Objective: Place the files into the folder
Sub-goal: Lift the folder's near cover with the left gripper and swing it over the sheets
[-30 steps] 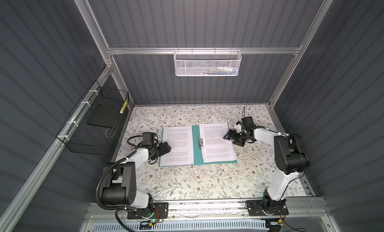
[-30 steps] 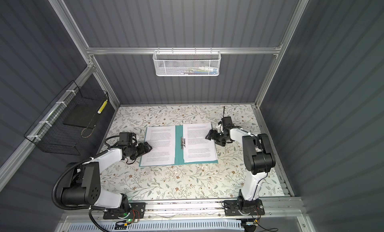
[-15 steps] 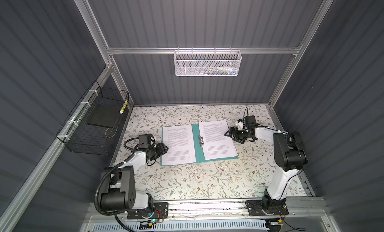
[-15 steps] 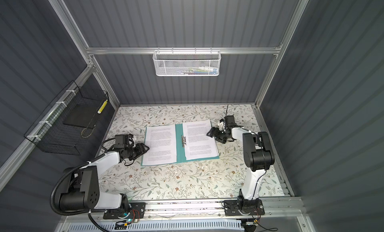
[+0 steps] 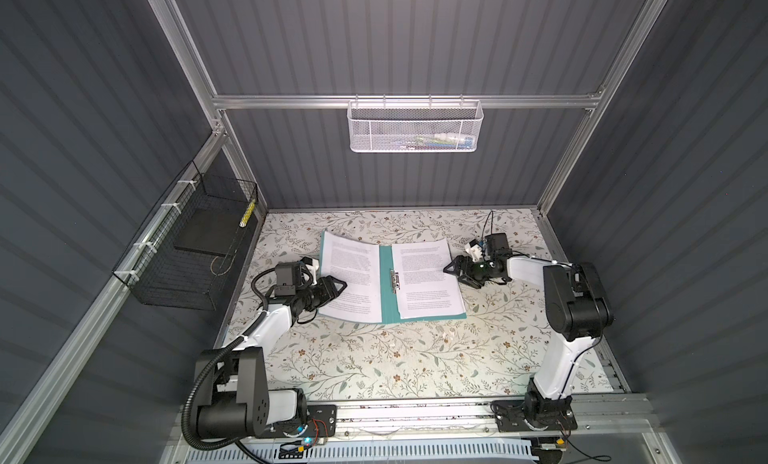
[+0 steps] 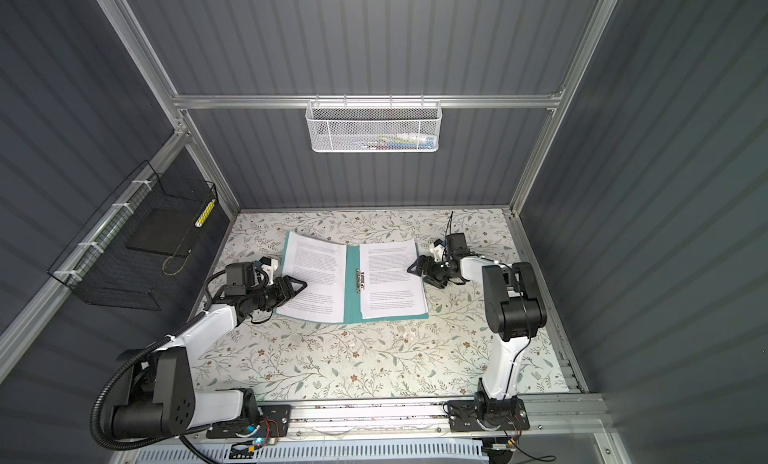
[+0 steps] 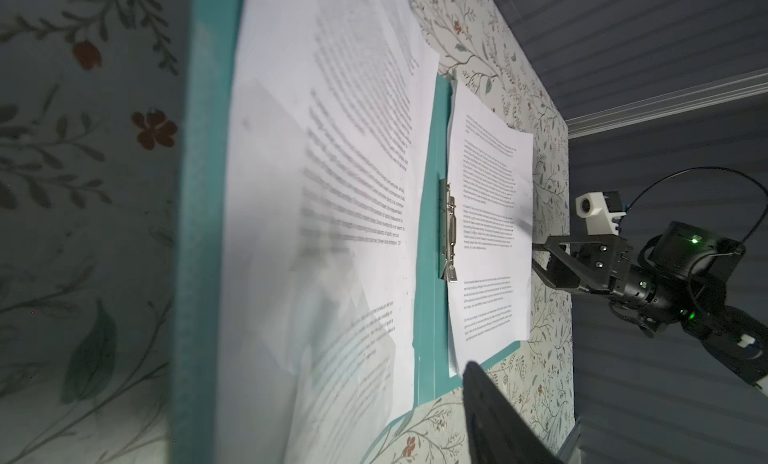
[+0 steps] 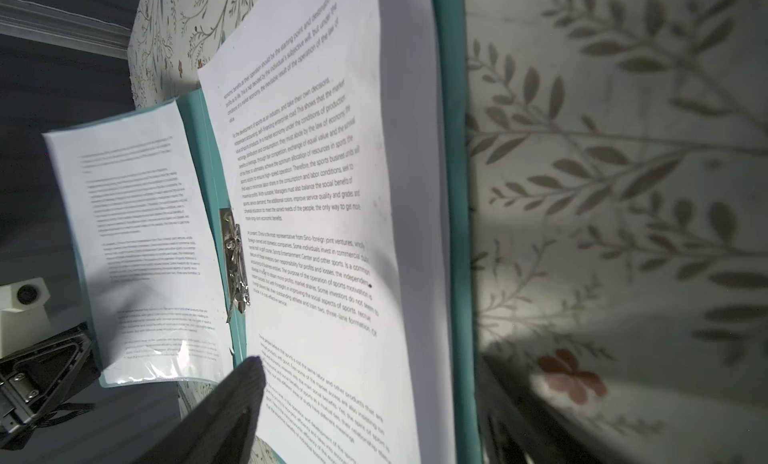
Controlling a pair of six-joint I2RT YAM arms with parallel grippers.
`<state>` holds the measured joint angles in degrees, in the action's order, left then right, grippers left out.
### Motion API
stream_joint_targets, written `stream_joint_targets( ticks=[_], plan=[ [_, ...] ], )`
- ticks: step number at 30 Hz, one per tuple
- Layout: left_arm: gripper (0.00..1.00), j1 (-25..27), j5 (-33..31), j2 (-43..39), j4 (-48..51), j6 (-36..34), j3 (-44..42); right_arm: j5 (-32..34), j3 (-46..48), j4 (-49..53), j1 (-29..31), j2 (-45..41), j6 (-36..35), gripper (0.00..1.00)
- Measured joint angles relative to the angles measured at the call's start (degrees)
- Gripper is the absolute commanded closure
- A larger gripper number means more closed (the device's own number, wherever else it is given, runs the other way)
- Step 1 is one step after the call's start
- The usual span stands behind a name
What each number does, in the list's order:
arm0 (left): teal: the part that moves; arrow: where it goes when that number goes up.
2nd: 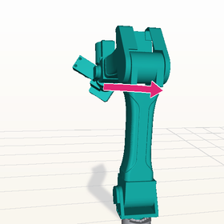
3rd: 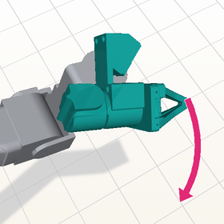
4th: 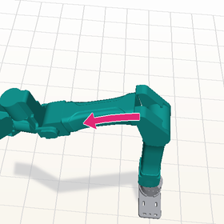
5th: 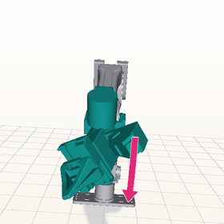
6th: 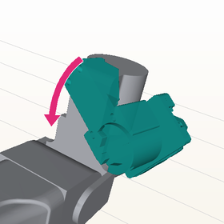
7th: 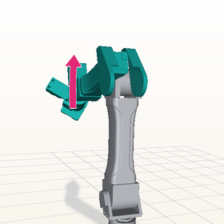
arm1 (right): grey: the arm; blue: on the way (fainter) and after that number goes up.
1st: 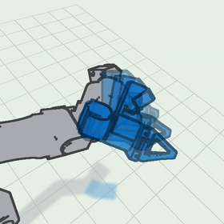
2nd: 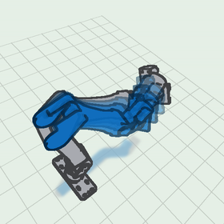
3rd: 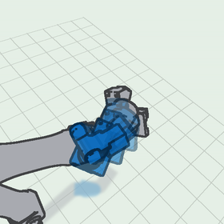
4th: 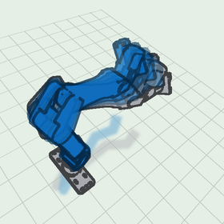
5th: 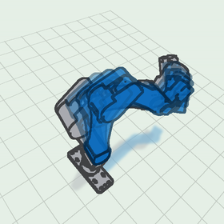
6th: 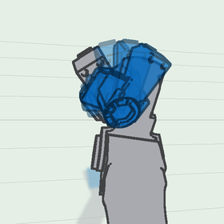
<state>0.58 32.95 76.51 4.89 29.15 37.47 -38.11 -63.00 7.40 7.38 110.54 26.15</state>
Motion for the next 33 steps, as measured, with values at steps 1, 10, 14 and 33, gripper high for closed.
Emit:
stream_joint_targets(
  ticks=[1,10,14,33],
  plan=[
    [0.4,0.0,-0.1,0.0,0.5,-0.1,0.0,-0.1,0.0,-0.1,0.0,0.0,0.2,0.19],
    [0.2,0.2,0.2,-5.2,4.6,-0.6,1.9,-2.5,0.8,-0.6,0.0,0.1,1.2,0.19],
    [0.19,1.4,1.5,-7.1,4.8,0.3,3.2,-3.8,1.6,-1.6,0.2,0.1,1.9,0.19],
    [0.08,21.7,-4.1,-5.0,8.0,5.9,19.4,-8.0,6.1,-10.4,0.4,0.1,5.0,0.2]
  ],
)
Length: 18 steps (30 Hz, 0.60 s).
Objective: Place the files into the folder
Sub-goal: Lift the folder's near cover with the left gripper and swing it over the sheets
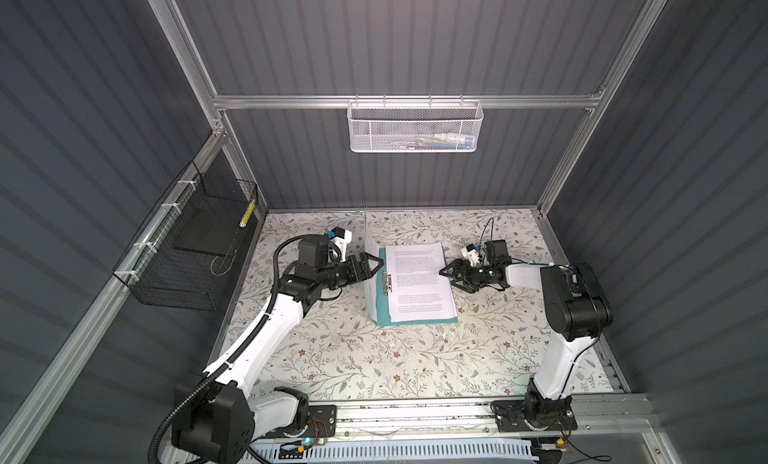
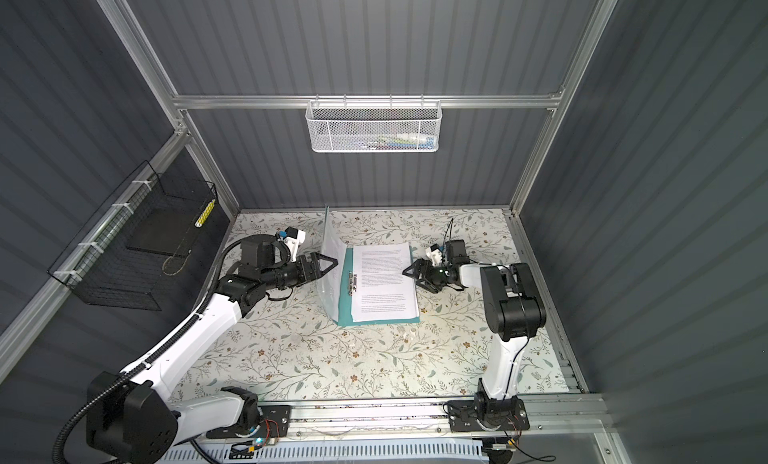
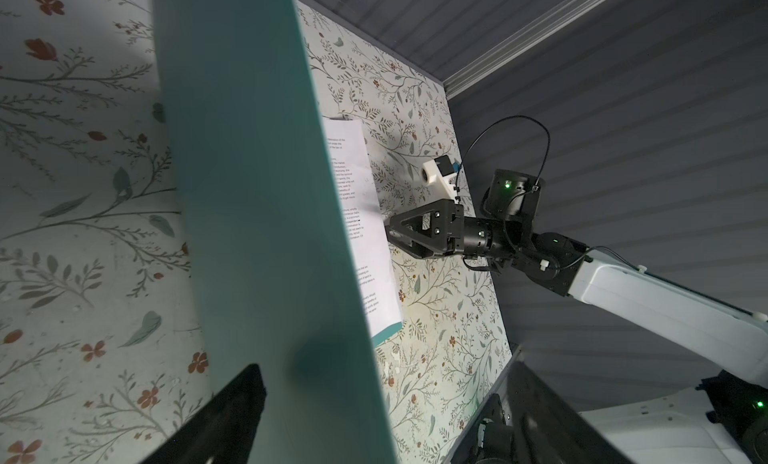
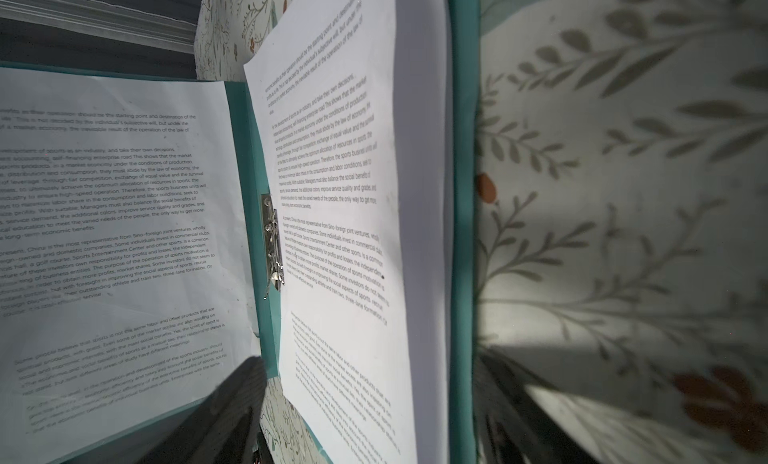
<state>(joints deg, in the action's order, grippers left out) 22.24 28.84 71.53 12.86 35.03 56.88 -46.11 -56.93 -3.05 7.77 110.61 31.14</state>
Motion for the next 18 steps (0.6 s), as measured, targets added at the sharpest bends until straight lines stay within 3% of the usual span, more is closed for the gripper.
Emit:
stream_joint_targets(
  ticks=[11,18],
  plan=[
    [0.07,11.7,-6.1,8.9,-0.4,0.9,8.8,-0.8,5.4,-7.4,0.1,-1.9,2.9,0.2],
    [0.08,15.8,-7.3,20.0,-2.9,1.2,12.0,5.5,11.4,-7.1,0.2,-8.5,4.9,0.2]
  ],
)
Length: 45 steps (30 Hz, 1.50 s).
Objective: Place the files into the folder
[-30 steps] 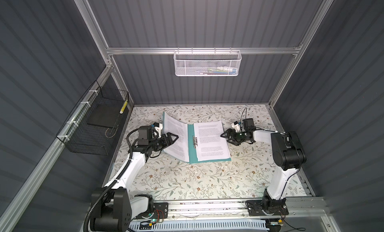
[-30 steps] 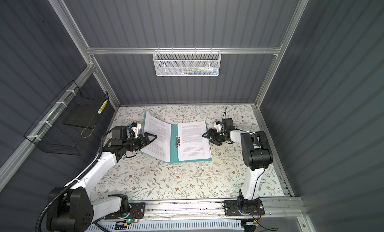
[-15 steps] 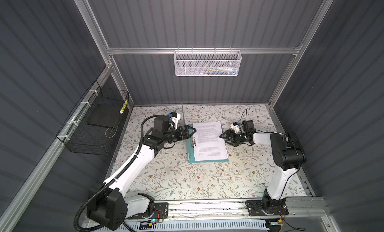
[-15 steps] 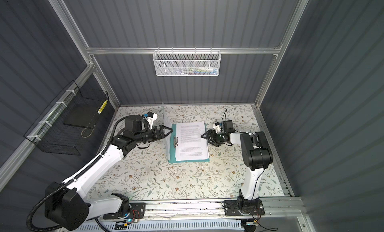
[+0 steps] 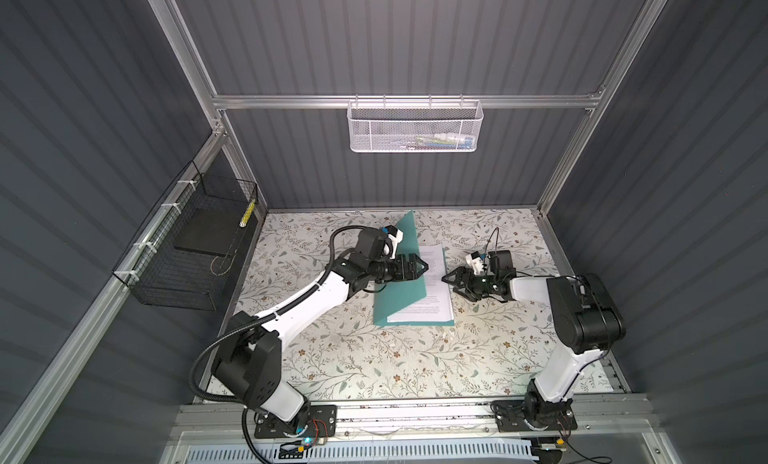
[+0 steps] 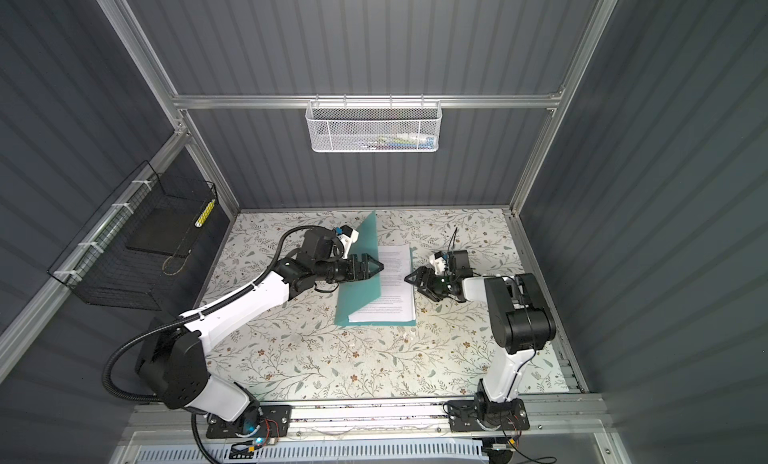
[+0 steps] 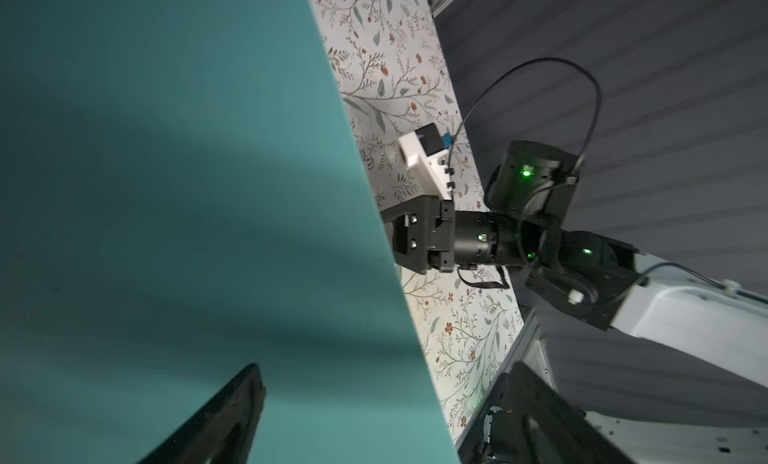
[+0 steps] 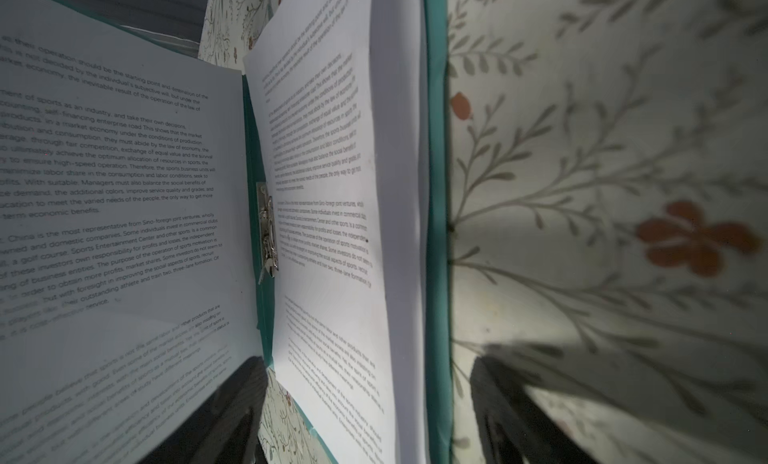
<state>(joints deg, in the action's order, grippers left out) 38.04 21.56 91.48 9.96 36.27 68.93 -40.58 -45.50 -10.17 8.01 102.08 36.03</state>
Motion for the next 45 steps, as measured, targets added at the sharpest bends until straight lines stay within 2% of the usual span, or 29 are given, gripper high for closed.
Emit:
stream_joint_targets(
  ticks=[5,11,18,21,23,25,27,31,34,36,40,43,45],
  plan=[
    [0.08,3.2,-0.4,5.5,-0.6,-0.1,4.4,6.7,2.6,2.4,-1.5,-4.5,1.5,0.19],
    [0.08,4.4,-1.0,6.3,-1.9,-0.9,5.0,12.4,4.7,6.1,-5.3,-9.0,2.5,0.19],
    [0.01,4.3,-7.8,5.7,-0.2,-4.7,4.4,13.6,4.7,10.1,-5.3,-10.8,1.9,0.18],
    [0.0,4.3,-15.1,3.0,1.1,-7.1,1.9,13.6,4.4,11.7,-5.0,-11.3,0.9,0.13],
    [0.0,4.3,-21.8,-0.9,1.0,-9.0,-1.7,14.0,4.0,13.5,-4.5,-12.2,-0.4,0.05],
    [0.0,4.3,-28.3,-5.6,-0.2,-11.3,-6.1,15.3,2.9,15.9,-3.5,-13.7,-1.8,0.02],
    [0.0,4.3,-34.2,-10.2,-4.0,-14.4,-11.8,17.7,1.3,18.4,-2.4,-15.7,-3.2,0.01],
    [0.0,4.3,-45.9,-19.0,-20.5,-23.1,-30.1,24.7,-2.6,21.8,-0.2,-20.2,-6.4,0.01],
    [0.0,3.9,-55.2,-20.4,-28.7,-29.6,-39.9,30.7,-3.6,22.0,0.6,-23.6,-8.1,0.01],
    [0.0,2.9,-60.3,-20.5,-31.0,-33.2,-42.5,34.5,-2.4,21.0,0.7,-26.1,-8.7,0.01],
    [0.0,-3.9,-66.2,-22.6,-35.7,-35.2,-45.6,43.6,7.6,12.3,2.2,-33.9,-12.1,0.01],
    [0.0,-10.5,-66.4,-27.6,-37.1,-35.0,-48.2,50.3,16.3,4.2,3.3,-39.0,-16.3,0.01],
    [0.0,-12.9,-66.8,-30.0,-37.3,-35.0,-49.2,54.4,18.1,1.7,2.8,-39.5,-18.7,0.01]
  ],
)
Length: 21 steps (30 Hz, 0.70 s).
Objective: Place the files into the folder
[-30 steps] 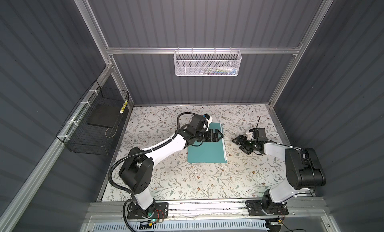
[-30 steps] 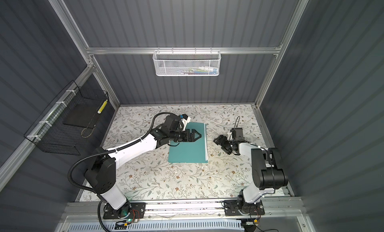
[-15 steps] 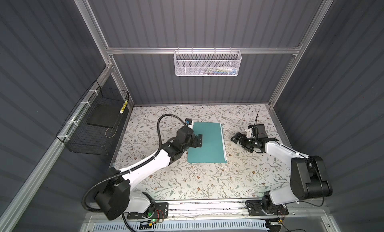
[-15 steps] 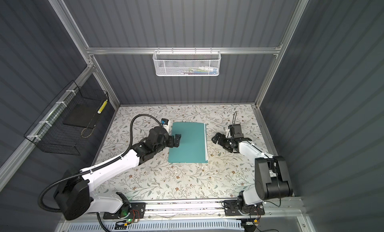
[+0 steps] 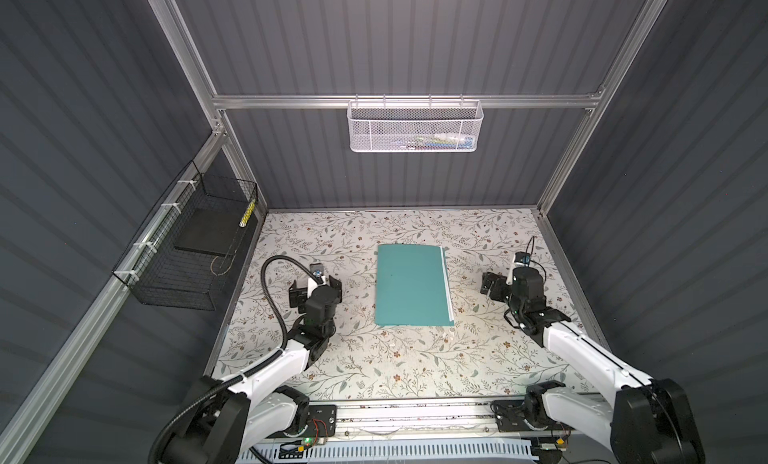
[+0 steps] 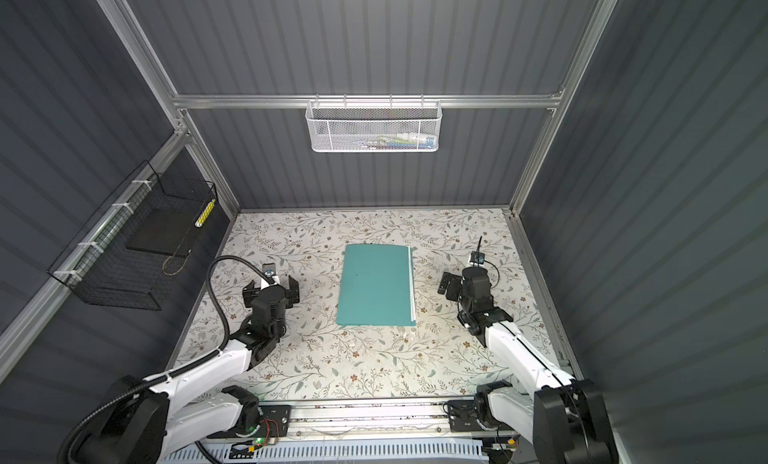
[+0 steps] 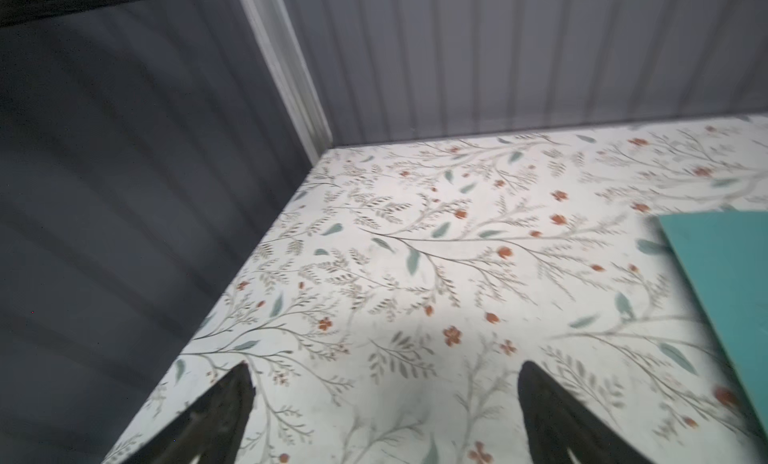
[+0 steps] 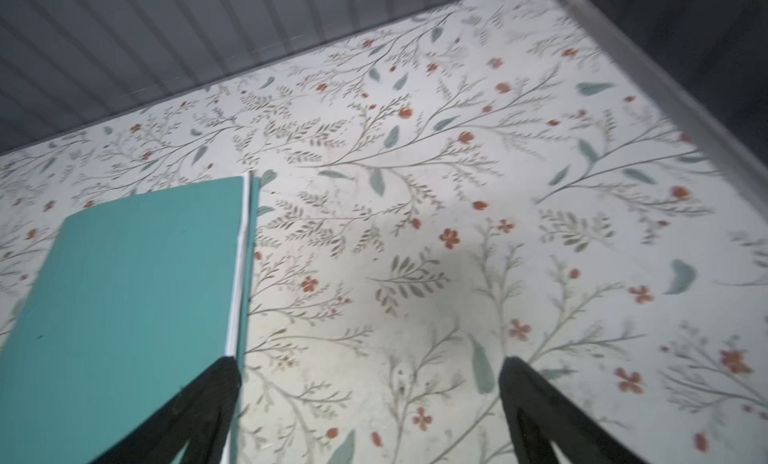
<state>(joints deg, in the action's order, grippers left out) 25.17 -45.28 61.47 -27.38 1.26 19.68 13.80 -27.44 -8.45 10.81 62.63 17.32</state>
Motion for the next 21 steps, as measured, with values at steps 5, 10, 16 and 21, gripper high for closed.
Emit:
stream_joint_targets(
  ticks=[5,10,16,21],
  plan=[
    [0.0,-6.0,2.3,2.8,-3.6,0.4,-0.7,6.1,-0.5,-8.1,-2.6,3.6,-6.7,0.01],
    [0.0,-10.1,6.7,17.5,-12.6,-0.7,-2.3,4.9,1.7,-18.5,-7.3,9.4,-8.1,0.01],
    [0.0,-15.8,15.5,32.8,-24.9,-1.1,1.2,1.9,3.0,-20.3,-9.1,9.4,-10.0,0.01],
    [0.0,-18.4,22.1,37.1,-26.8,-1.2,4.0,-0.9,3.5,-28.2,-10.7,7.0,-11.5,0.01]
  ],
)
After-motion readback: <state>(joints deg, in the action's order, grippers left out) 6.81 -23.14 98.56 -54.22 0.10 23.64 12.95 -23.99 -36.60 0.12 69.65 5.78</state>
